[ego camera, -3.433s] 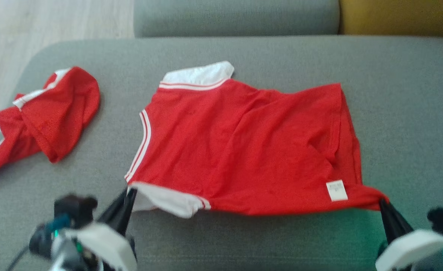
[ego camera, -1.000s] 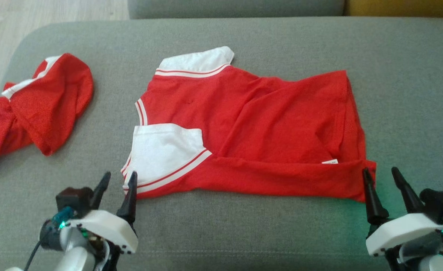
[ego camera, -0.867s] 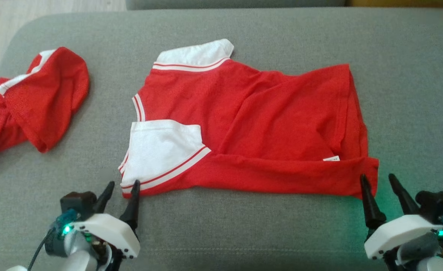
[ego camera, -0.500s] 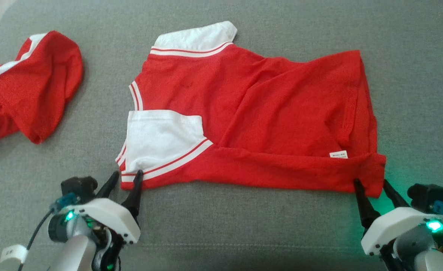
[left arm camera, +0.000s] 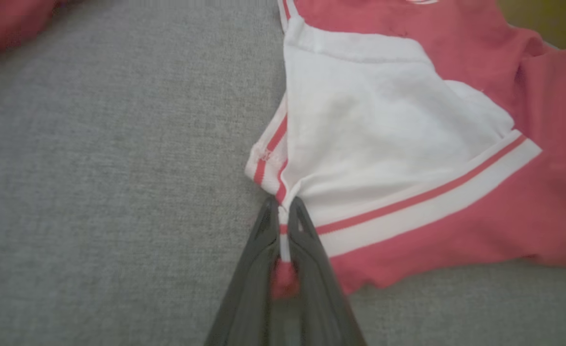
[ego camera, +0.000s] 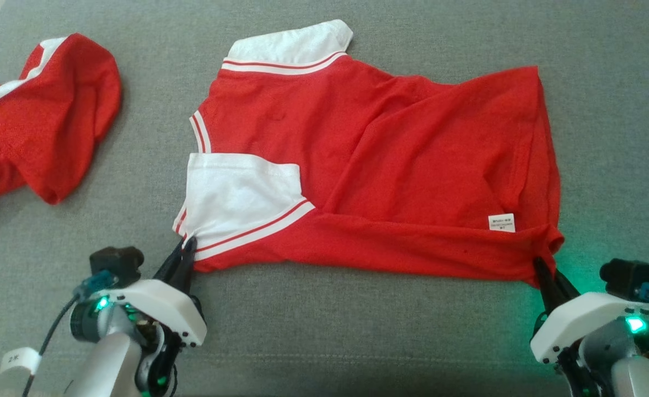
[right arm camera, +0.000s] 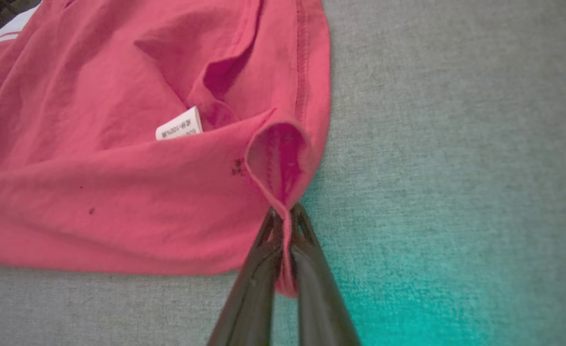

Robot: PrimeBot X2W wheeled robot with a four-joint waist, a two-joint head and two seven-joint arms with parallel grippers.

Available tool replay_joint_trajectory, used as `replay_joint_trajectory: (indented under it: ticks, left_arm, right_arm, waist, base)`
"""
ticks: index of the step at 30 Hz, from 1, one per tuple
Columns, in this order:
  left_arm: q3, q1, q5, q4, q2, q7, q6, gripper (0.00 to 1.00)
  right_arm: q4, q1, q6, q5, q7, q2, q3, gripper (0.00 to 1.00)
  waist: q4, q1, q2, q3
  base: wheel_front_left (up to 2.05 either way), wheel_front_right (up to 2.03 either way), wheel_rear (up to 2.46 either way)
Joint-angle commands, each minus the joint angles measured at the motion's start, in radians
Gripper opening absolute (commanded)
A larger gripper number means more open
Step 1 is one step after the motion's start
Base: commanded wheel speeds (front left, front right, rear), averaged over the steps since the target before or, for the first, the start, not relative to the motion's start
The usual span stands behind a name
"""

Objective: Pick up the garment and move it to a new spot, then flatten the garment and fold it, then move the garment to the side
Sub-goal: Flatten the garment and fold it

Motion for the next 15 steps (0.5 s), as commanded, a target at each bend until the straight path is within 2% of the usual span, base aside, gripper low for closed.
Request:
replay_joint_trajectory:
  ticks: [1, 8, 15]
  left_arm:
    - [0.021, -0.015, 0.007, -0.031, 0.019, -0.009, 0.006, 0.0]
    - [0.037, 0.049, 0.004, -0.137, 0.046, -0.027, 0.035, 0.0]
    - [0.046, 0.173, -0.004, -0.285, 0.073, 0.014, 0.091, 0.0]
  right_arm:
    - [-0.025, -0.011, -0.001, 0.006, -0.002, -0.004, 0.015, 0.0]
    - [-0.087, 0.044, -0.001, 0.028, 0.009, -0.004, -0.016, 0.0]
    - [-0.149, 0.142, -0.001, 0.046, 0.056, -0.004, -0.042, 0.0]
  waist:
    - [0.001, 0.0, 0.0, -0.005]
    - [0.003, 0.0, 0.0, -0.041]
    - [-0.003, 0.0, 0.0, -0.088]
  base:
    - [0.0, 0.0, 0.0]
    - [0.0, 0.0, 0.0]
    - [0.0, 0.0, 0.0]
